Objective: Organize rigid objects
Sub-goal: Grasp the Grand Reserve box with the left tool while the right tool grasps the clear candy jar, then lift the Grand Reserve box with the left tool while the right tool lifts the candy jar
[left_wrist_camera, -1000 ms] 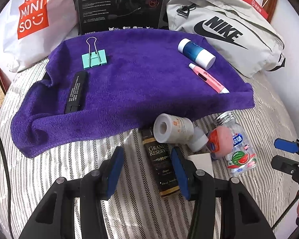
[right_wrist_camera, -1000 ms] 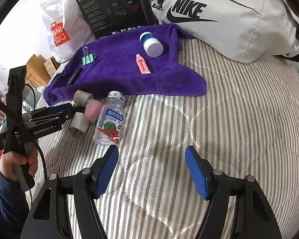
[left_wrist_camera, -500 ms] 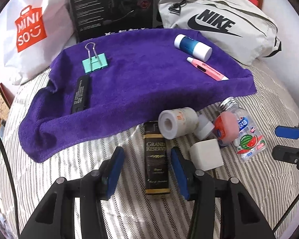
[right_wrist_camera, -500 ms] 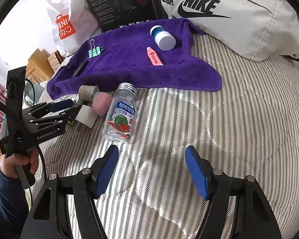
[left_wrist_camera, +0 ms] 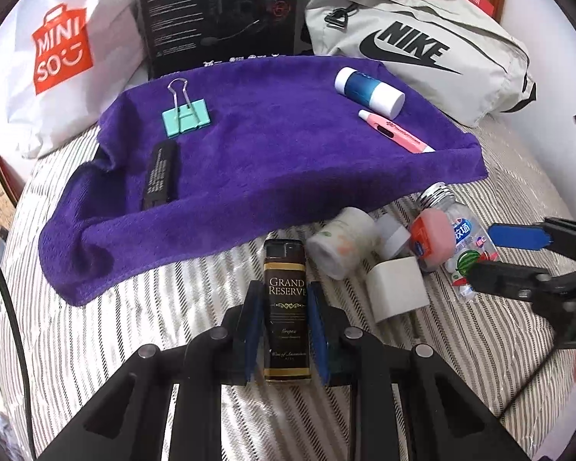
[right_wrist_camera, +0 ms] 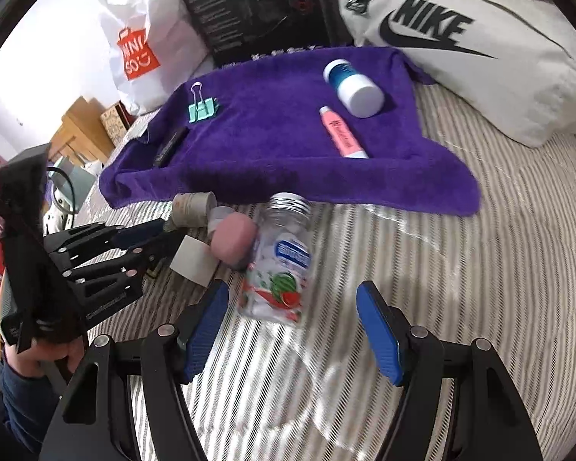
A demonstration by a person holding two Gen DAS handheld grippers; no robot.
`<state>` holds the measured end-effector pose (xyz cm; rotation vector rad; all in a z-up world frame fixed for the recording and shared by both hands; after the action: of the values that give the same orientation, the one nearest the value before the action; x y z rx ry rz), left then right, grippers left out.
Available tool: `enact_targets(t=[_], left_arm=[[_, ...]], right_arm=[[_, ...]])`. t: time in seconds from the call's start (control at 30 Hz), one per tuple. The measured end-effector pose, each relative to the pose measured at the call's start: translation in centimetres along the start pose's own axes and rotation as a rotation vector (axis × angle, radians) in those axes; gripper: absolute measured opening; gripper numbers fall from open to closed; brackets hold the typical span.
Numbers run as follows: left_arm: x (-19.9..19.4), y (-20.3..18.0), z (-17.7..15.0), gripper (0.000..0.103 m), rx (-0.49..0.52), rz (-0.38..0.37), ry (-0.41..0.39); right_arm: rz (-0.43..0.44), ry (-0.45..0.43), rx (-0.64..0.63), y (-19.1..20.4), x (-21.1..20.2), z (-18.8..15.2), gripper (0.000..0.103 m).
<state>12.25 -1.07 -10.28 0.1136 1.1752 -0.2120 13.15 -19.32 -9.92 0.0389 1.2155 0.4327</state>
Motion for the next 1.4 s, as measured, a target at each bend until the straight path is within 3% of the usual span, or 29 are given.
enact_targets(t=[0.27,0.4,0.47,0.83,1.17,1.4], left_arm=[[-0.2,0.4,-0.3,0.023,0.001,0.011,-0.008],[-0.3,0.7,-0.3,0.023,-0.009,-0.014,-0.012],[-0.3,0.6,-0.4,0.023,-0.005,-0.009,-0.013],[-0.2,0.4,-0.4,0.023,-0.005,0.007,-0.020],[-0.1,0.4,-0.3,0.023,-0.009,0.011,-0.016],[-0.2,0.3,-0.4,0.023,-0.022,0.011,-0.028]], right_arm=[[-0.141,0.021,-0.080,1.4,2.6,1.0,0.068],[-0.234,0.004,-0.166,2.2,3.1,1.0,0.051],[-0.213,0.000,-0.185,2.2,2.8,0.8,0.043],[-0.211,0.051,-0.184,-0.7,0.6,-3.0,0.043],[-0.284,-0.015,-0.142,-0.1,0.6,-3.6,0.044],[-0.255,-0.028,-0.101,-0.5,0.6,-3.3,0.042]])
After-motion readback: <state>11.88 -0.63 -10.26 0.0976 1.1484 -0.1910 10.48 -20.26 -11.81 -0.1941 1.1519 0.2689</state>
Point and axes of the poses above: each gripper's, at about its wrist camera, not at the fingertips, and x roughly the way its jaws point, y to its left, z to its top, the point moved 4 cm from there along x, roughly the way its jaws point, and after that the axes turned 9 degrees about y, right-handed, at the moved point
